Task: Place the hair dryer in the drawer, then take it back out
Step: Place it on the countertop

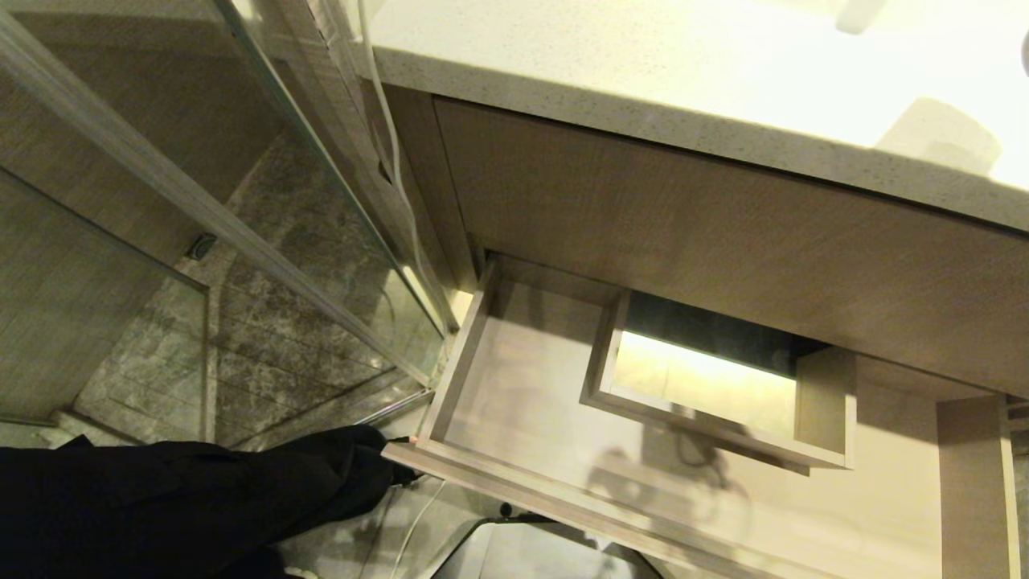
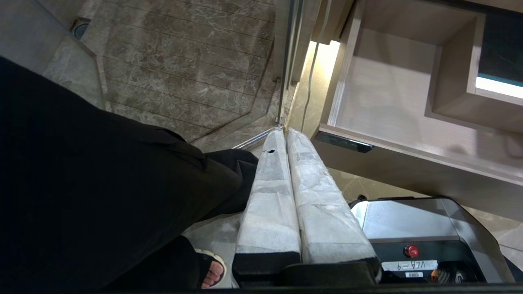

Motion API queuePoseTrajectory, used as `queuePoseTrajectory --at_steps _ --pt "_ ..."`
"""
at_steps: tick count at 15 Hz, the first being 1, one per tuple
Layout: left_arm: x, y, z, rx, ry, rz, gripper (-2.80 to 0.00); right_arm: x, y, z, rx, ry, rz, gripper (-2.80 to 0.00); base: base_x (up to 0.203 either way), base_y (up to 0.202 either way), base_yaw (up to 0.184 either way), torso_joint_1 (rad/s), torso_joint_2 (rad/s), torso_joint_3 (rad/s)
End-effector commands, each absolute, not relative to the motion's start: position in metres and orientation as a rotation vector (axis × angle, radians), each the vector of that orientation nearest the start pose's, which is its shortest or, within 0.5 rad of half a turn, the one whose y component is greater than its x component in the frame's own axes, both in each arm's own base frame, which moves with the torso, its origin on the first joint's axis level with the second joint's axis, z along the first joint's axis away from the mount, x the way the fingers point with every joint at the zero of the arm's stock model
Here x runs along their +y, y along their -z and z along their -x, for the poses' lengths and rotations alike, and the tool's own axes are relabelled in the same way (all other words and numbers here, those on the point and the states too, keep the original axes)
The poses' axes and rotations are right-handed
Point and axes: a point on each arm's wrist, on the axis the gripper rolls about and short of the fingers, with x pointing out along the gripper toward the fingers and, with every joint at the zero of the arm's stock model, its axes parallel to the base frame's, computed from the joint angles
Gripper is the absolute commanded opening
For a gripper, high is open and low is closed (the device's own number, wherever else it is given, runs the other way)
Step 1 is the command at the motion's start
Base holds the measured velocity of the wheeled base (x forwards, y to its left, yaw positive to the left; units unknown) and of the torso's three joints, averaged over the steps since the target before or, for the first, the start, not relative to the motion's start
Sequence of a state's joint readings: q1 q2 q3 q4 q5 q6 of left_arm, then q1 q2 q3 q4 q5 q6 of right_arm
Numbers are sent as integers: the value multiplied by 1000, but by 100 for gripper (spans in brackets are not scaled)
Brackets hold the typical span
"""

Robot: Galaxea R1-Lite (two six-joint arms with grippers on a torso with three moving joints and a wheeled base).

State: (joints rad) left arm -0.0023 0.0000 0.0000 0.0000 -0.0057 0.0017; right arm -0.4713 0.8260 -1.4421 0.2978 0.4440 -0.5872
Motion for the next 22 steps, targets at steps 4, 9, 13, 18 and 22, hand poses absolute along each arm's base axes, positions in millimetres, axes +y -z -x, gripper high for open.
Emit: queuePoseTrajectory --at_steps 4,9,13,18,22 --pt "0 -75 23 0 8 -2 -280 12 -414 3 -269 106 701 -280 0 0 0 0 0 0" --pt "0 -75 23 2 8 -2 -280 12 -413 2 -264 106 700 -280 -1 6 -114 1 1 1" --pt "0 -75 23 2 9 -2 -280 12 -410 2 -255 103 709 -280 1 6 -152 3 0 0" --pt "0 -75 23 0 9 -2 -280 9 -406 -4 -221 94 697 -280 0 0 0 0 0 0" --pt "0 -75 23 2 9 -2 -280 7 -400 -8 -168 78 665 -280 0 0 0 0 0 0"
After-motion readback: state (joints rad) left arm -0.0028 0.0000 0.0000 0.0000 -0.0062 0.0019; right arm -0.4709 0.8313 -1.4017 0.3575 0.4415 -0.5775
